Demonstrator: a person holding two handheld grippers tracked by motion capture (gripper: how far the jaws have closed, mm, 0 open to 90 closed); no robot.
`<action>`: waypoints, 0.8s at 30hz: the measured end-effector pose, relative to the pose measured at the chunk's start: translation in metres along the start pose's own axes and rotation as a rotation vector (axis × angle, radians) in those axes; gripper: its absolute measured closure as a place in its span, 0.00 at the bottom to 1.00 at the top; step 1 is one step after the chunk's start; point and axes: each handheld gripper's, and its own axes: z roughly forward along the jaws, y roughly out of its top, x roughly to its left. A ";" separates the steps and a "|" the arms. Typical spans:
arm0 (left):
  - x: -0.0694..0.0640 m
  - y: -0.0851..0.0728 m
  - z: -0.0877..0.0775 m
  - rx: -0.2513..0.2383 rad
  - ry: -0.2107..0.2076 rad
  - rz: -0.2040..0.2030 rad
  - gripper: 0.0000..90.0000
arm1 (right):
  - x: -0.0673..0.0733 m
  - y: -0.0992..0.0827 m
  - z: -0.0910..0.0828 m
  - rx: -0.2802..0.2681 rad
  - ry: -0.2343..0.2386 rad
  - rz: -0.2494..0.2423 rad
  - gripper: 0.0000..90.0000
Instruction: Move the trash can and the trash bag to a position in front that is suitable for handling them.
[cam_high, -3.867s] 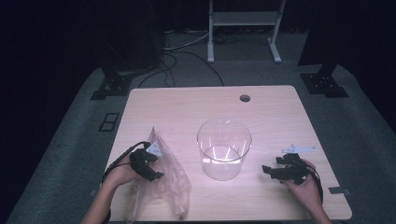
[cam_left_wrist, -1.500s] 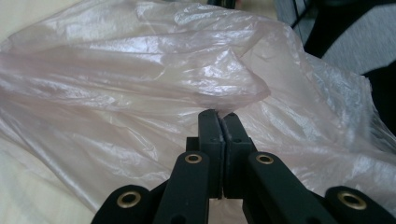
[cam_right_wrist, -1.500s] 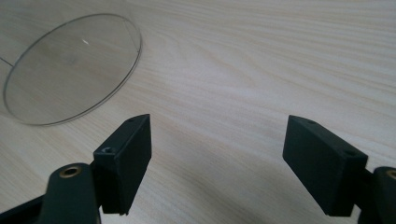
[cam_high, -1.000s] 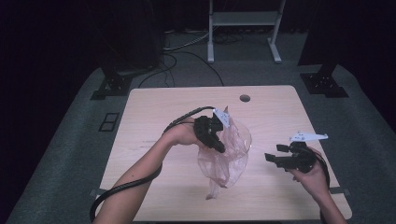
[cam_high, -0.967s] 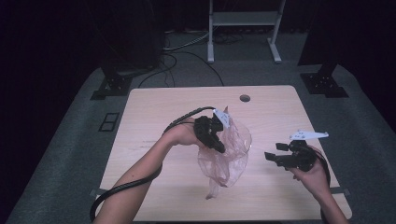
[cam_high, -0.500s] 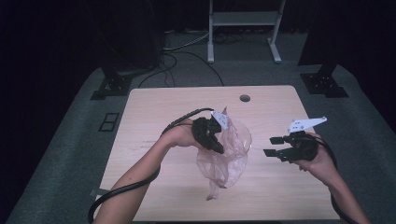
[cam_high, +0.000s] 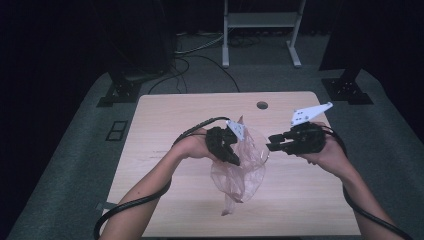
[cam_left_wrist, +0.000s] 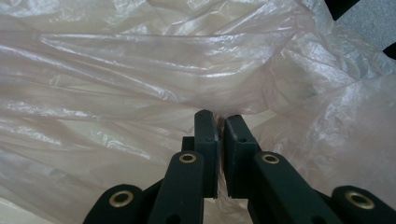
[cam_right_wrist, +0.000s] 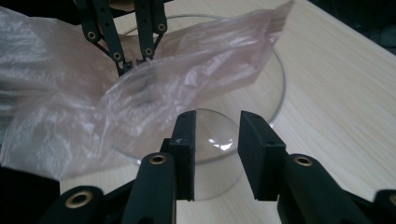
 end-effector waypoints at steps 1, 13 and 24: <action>0.000 0.000 0.000 0.000 -0.003 0.002 0.95 | 0.001 0.003 0.005 0.014 0.007 -0.003 0.78; -0.011 -0.002 0.006 0.018 -0.057 0.004 0.94 | 0.021 0.001 0.038 0.139 0.058 -0.080 0.82; -0.020 0.002 0.009 0.026 -0.111 0.028 0.91 | 0.032 0.003 0.021 0.154 0.058 -0.091 0.77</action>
